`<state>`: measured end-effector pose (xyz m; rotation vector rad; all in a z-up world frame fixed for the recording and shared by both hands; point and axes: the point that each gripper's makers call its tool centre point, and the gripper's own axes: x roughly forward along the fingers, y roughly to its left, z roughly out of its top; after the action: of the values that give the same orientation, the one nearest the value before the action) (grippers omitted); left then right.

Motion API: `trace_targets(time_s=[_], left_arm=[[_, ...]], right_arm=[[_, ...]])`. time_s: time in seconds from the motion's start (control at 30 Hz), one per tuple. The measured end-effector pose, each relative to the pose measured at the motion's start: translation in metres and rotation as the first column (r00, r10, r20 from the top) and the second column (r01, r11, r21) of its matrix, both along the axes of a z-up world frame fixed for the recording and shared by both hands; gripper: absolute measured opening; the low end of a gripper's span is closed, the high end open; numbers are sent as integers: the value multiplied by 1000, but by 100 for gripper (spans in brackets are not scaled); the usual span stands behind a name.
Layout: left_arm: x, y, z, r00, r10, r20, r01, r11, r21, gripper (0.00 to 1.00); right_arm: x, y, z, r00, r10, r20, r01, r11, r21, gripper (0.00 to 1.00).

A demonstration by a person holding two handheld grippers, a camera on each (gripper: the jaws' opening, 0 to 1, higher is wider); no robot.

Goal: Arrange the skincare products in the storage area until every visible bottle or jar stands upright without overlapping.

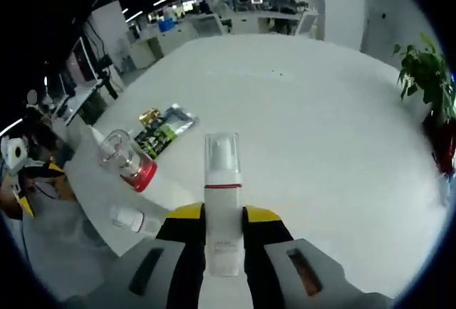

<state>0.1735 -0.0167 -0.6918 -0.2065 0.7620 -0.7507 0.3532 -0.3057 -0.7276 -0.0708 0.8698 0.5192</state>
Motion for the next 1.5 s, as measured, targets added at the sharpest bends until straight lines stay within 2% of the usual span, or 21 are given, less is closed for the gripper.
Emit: trace_targets(time_s=[0.2,0.37,0.53,0.77,0.9,1.03,1.1,1.5], left_arm=[[3,3,0,1000,-10,11,10,1000,-1,86],[2,0,5,1000,-10,21,10,1000,-6,85],[-3,-11,15,1000,-1,27,1,1000,-18,84],[-2,-8,17,999,6,36,-5,999,-34,84],[-3,-6,18,999,3,42,-2,999,-34,83],[-3,-5,18,999,2,45,0,999,-36,83],[-4,-6,20,999,1,49,0,999,-38,83],[-4,-13,32,997,4,77,0,999,-48,81]], right_arm=[[-15,-1,11,999,-43,32,41,997,58,19],[-28,2,18,997,-50,56,45,996,77,19],[-43,13,33,994,-51,92,41,993,109,19],[-67,30,53,988,-75,138,50,982,181,19],[-86,42,58,987,-69,148,36,976,215,19],[-95,52,59,985,-57,160,19,974,228,19],[-108,65,62,985,-47,167,6,972,236,19],[-120,99,65,983,1,186,-57,953,298,19]])
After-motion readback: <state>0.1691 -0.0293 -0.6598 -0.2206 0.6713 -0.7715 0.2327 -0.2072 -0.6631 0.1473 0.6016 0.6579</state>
